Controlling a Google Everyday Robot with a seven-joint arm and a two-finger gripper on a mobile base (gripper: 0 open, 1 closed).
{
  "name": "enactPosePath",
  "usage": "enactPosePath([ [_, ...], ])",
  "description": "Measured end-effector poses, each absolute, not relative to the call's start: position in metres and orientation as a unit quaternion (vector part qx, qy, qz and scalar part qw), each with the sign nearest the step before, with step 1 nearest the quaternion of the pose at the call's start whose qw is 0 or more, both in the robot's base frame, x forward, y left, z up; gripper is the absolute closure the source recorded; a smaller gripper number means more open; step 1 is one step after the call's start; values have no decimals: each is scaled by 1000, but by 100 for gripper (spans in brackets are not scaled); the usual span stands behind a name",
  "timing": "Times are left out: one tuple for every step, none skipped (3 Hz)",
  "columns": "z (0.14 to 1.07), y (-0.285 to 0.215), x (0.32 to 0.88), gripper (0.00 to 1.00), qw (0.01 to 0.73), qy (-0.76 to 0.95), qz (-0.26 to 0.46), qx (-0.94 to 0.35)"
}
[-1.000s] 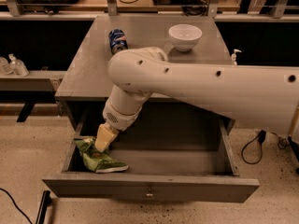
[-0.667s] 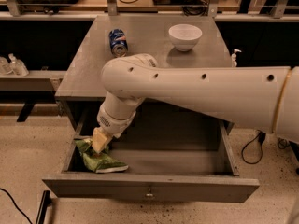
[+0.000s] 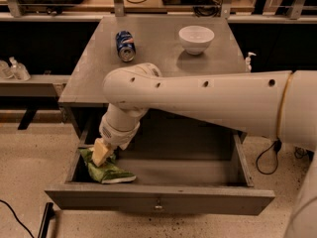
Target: Pick green jalapeno chip bag from top drawer and place on counter
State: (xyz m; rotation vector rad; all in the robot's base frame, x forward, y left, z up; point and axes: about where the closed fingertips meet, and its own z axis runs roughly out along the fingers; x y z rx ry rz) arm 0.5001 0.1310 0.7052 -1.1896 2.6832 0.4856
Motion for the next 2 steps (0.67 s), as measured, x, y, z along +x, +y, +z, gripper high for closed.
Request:
enactPosePath([
  [697,131,498,41,79,908,159,-381],
  [696,132,498,41,78,908,159,-380],
])
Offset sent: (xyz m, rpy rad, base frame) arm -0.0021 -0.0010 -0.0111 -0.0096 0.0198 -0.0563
